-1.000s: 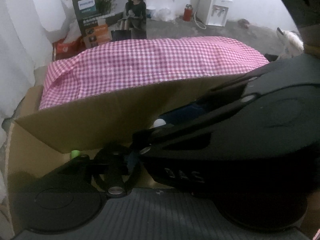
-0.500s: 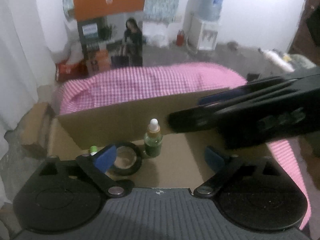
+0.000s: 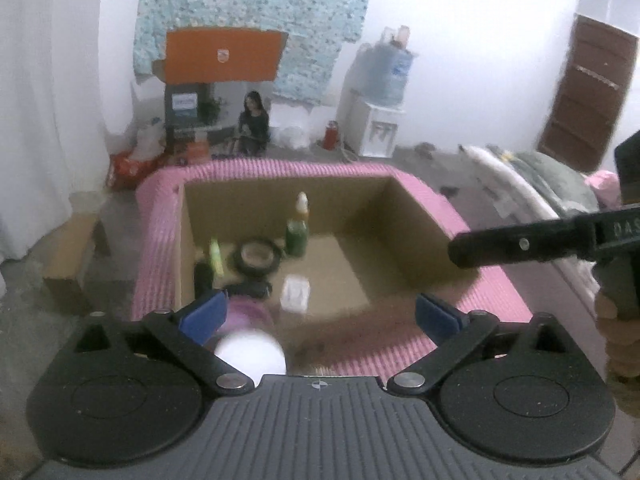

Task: Organize rigid objects
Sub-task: 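Move the right gripper back to the gold-lidded jar, then close the right gripper on the gold-lidded jar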

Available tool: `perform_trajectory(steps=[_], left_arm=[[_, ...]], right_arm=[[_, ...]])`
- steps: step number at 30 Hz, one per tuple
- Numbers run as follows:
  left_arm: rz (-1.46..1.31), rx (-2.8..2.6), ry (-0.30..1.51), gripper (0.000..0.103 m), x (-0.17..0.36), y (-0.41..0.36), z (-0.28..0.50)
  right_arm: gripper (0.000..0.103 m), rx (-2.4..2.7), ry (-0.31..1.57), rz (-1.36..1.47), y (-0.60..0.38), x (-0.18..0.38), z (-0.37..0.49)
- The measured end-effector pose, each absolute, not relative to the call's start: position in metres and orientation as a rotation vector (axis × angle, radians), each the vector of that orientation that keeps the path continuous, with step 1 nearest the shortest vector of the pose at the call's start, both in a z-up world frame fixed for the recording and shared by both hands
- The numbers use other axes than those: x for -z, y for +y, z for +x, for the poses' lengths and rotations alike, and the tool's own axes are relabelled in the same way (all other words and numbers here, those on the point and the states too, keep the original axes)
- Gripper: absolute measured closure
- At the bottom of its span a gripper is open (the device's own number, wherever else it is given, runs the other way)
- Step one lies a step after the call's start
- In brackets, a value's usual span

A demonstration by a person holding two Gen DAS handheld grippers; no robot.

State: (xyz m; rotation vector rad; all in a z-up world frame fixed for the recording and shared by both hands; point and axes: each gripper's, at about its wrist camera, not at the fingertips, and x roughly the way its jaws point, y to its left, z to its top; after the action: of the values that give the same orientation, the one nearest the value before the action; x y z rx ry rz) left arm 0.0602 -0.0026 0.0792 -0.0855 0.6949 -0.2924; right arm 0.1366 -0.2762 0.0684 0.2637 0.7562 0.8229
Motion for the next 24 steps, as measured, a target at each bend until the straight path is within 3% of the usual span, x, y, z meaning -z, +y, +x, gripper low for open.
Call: perform_trajectory(steps=[8,13,21,24], left_arm=[[-0.007,0.32,0.792,0.002,-0.011,-0.014,0.039],[0.047,0.346,0.84,0.004,0.022,-0.026,0.044],[0.045,0.35,0.875,0.01,0.049,-0.028,0.063],[0.035,0.354,0.886,0.013,0.056,-0.029,0.067]], right_arm=[[0.027,-0.82,0.856,0.37,-0.266,-0.017,0.105],[0.039,-0.782,0.976,0.413,-0.254,0.021,0.121],[0.05,-0.751,1.072,0.363,-0.23,0.06,0.146],[0.061,-0.757,1.089,0.336,-0.222,0.072,0.155]])
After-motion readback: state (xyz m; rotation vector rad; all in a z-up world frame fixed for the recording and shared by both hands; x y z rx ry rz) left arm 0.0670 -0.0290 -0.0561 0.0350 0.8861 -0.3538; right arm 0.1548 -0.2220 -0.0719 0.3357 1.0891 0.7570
